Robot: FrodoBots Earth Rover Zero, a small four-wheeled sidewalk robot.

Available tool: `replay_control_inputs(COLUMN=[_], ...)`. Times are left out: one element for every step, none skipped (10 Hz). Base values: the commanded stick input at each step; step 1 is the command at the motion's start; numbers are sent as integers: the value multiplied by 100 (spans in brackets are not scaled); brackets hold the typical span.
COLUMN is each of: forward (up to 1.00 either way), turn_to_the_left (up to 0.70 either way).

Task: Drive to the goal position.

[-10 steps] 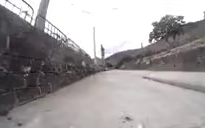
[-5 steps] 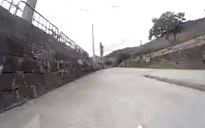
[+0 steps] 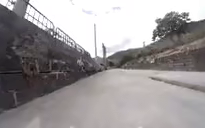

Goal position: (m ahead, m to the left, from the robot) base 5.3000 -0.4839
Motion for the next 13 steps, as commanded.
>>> replay_control_inputs(forward=[100,100,100,100,100,100,100,100,100,100,100,100,100], turn_to_the_left=[0,0,0,0,0,0,0,0,0,0,-40,-40,-40])
